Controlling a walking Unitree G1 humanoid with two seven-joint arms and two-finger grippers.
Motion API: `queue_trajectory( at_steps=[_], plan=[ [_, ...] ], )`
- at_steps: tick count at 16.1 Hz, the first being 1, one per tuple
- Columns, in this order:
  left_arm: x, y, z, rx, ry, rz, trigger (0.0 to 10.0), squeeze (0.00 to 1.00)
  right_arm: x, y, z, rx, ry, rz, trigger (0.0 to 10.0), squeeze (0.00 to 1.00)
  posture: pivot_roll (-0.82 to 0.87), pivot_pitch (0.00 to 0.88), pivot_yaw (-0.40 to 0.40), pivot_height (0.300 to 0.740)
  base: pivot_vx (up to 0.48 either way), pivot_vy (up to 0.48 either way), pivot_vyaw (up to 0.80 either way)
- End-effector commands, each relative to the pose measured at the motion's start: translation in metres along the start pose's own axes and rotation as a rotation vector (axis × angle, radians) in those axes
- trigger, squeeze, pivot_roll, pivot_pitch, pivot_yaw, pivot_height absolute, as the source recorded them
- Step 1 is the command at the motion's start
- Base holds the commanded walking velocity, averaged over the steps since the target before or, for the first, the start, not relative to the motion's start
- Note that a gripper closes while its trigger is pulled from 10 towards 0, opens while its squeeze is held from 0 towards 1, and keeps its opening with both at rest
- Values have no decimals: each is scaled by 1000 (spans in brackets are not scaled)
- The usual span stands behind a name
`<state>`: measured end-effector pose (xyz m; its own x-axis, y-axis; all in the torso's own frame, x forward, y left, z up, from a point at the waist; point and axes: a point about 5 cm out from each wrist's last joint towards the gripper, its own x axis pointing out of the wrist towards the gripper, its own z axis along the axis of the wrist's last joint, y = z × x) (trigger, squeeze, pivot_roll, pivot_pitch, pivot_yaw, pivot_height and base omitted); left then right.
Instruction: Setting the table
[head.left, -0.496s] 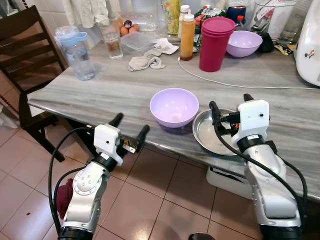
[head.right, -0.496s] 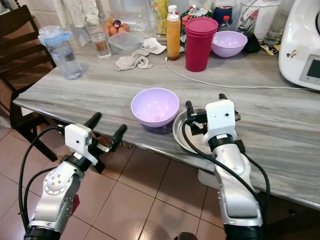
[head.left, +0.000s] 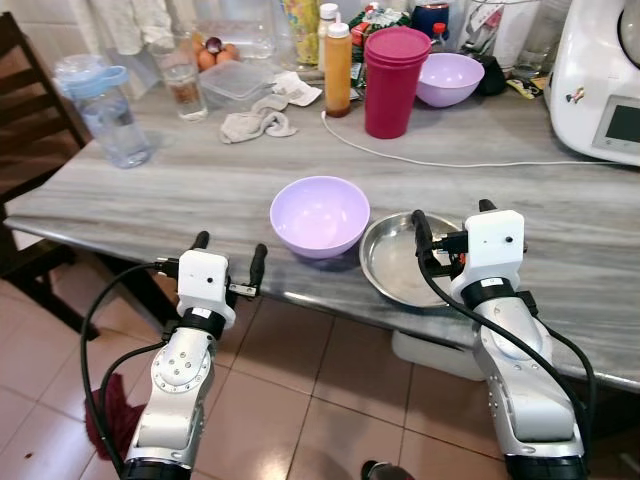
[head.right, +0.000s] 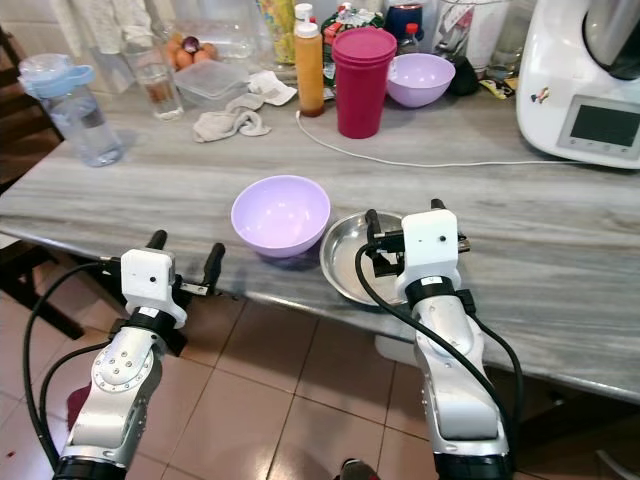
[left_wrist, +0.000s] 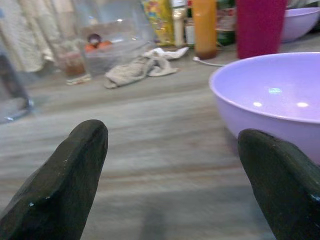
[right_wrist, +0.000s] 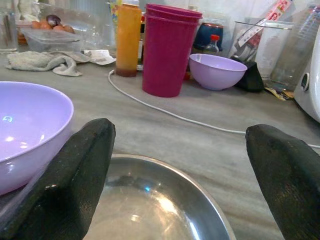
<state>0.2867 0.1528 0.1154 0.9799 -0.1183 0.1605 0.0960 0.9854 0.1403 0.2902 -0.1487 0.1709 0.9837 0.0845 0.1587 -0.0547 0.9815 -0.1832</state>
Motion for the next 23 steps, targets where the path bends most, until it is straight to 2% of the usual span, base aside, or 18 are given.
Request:
queue_trajectory(
  at_steps=[1, 2, 5, 7, 12, 18, 23],
  plan=[
    [1, 11, 2, 37, -3, 64, 10000, 0, 4, 4, 3, 13, -22, 1, 10000, 0, -202, 72, 49, 740, 0, 0, 0],
    [1, 15, 1, 43, 5, 86, 10000, 0, 8, 9, 6, 12, -43, 20, 10000, 0, -196, 55, 49, 740, 0, 0, 0],
    [11, 10, 7, 39, -7, 118, 10000, 0, 14, 19, 8, 17, -80, 90, 10000, 0, -165, 53, 70, 740, 0, 0, 0],
    [14, 10, 10, 57, -15, 115, 10000, 0, 14, 16, -1, 39, -44, 64, 10000, 0, -146, 75, 54, 740, 0, 0, 0],
    [12, 11, 9, 68, -6, 132, 10000, 0, 12, 17, -1, 38, -61, 59, 10000, 0, -141, 86, 59, 740, 0, 0, 0],
    [14, 7, 11, 60, 2, 96, 10000, 0, 7, 13, -3, 56, -48, 2, 10000, 0, -166, 119, 75, 740, -298, 0, 0],
    [20, 5, 13, 52, -2, 85, 10000, 0, 9, 11, -1, 59, -54, -17, 10000, 0, -168, 111, 85, 740, -324, 0, 0]
  ],
)
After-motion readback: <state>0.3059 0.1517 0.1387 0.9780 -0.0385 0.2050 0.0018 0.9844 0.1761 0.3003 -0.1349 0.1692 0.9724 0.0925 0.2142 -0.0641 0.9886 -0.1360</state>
